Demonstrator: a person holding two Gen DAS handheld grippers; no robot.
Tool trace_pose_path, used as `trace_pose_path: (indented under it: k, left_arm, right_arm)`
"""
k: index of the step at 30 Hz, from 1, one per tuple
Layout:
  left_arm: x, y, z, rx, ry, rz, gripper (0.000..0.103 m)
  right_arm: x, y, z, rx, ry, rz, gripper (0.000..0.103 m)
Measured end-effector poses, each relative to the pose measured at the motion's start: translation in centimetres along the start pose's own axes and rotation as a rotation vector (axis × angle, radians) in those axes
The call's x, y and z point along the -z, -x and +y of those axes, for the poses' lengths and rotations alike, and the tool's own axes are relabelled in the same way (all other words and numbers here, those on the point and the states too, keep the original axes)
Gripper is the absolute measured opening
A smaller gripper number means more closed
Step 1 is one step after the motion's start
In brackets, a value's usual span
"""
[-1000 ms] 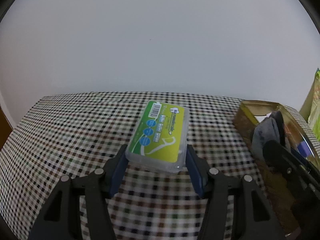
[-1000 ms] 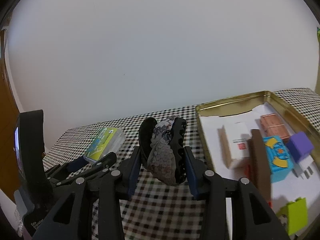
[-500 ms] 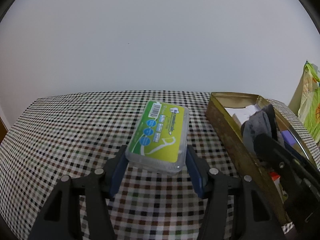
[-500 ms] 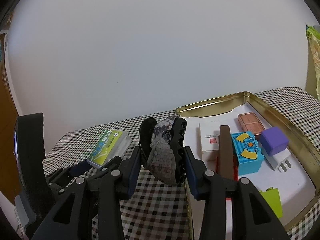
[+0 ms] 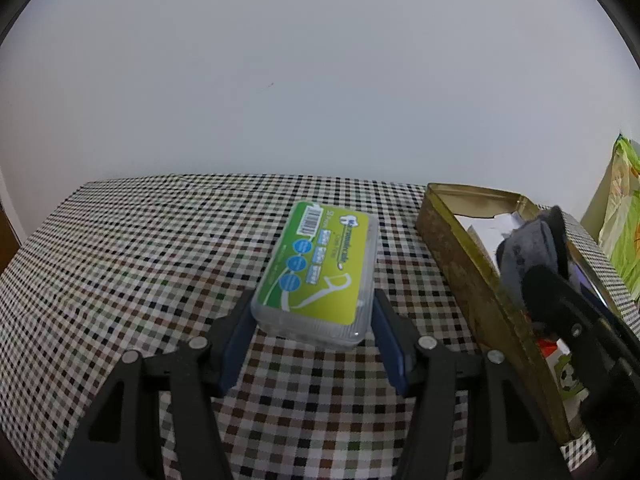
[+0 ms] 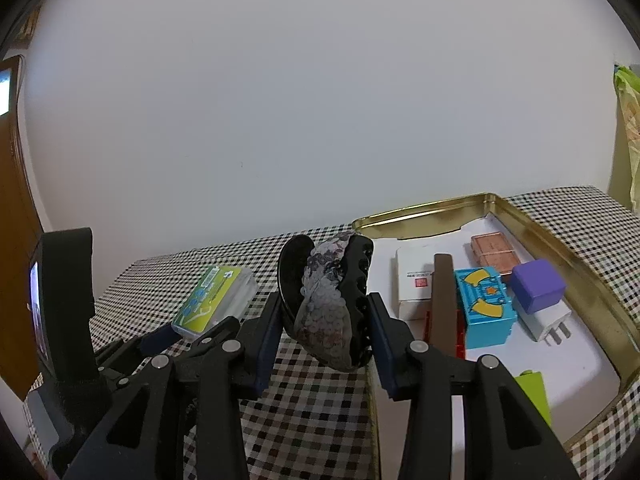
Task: Organize rigid objects
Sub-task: 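Lift the floss case and grey bundle and carry them over the tin, then lower the floss case and grey bundle into the tin and open both grippers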
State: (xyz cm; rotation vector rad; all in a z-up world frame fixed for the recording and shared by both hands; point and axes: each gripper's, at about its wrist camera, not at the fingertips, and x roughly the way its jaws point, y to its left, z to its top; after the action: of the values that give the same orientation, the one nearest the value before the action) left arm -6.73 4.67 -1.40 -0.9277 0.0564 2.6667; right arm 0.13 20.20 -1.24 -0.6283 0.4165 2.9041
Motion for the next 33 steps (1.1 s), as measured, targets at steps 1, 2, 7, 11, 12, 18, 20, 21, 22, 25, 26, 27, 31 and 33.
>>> trace_pose_path:
  k: [1, 2, 7, 11, 12, 18, 20, 21, 22, 25, 26, 27, 31, 33]
  left_arm:
    - [0.0, 0.1, -0.1, 0.001, -0.001, -0.001, 0.056]
    - [0.0, 0.2, -0.4, 0.003, -0.009, -0.001, 0.056]
    - [-0.5, 1.4, -2.0, 0.022, -0.043, -0.024, 0.056]
    - [-1.6, 2.3, -4.6, 0.062, -0.085, -0.052, 0.056]
    - [-1.9, 2.5, -5.3, 0.072, -0.098, -0.06, 0.056]
    - [-4.1, 2.6, -9.1, 0.132, -0.142, -0.065, 0.056]
    - [-4.9, 2.3, -10.3, 0.124, -0.161, -0.061, 0.056]
    - [-5.4, 1.9, -11.0, 0.119, -0.172, -0.051, 0.056]
    - [-5.9, 1.3, -11.7, 0.116, -0.177, -0.038, 0.056]
    - [-6.9, -0.2, -13.2, 0.108, -0.185, 0.003, 0.056]
    - [-7.2, -0.9, -13.6, 0.109, -0.183, 0.023, 0.056]
    - [-7.4, -1.5, -14.0, 0.111, -0.185, 0.047, 0.056]
    - [-7.3, -3.7, -14.7, 0.084, -0.196, 0.104, 0.056]
    - [-7.1, -4.7, -14.6, 0.089, -0.189, 0.137, 0.056]
  right_arm:
    - [0.0, 0.3, -0.1, 0.0, 0.002, -0.007, 0.045]
    - [-0.1, 0.7, -0.2, 0.0, 0.006, -0.017, 0.045]
    - [-0.9, 2.5, -2.1, 0.014, -0.016, -0.066, 0.045]
    - [-1.9, 3.5, -4.7, 0.053, -0.021, -0.078, 0.045]
    - [-2.2, 3.6, -5.5, 0.063, -0.028, -0.074, 0.045]
    - [-4.8, 3.2, -10.7, 0.09, -0.087, -0.009, 0.045]
    - [-6.2, 2.4, -12.0, 0.092, -0.09, 0.025, 0.045]
    - [-6.9, 2.0, -12.3, 0.092, -0.087, 0.041, 0.045]
    - [-7.6, 1.3, -12.6, 0.09, -0.08, 0.066, 0.045]
    - [-9.2, -1.3, -13.4, 0.055, -0.106, 0.144, 0.045]
    - [-9.6, -2.4, -13.5, 0.057, -0.101, 0.178, 0.045]
    - [-9.7, -3.3, -13.6, 0.059, -0.098, 0.202, 0.045]
    - [-9.8, -6.4, -14.0, 0.059, -0.093, 0.298, 0.045]
    - [-9.5, -7.3, -13.9, 0.064, -0.094, 0.333, 0.045]
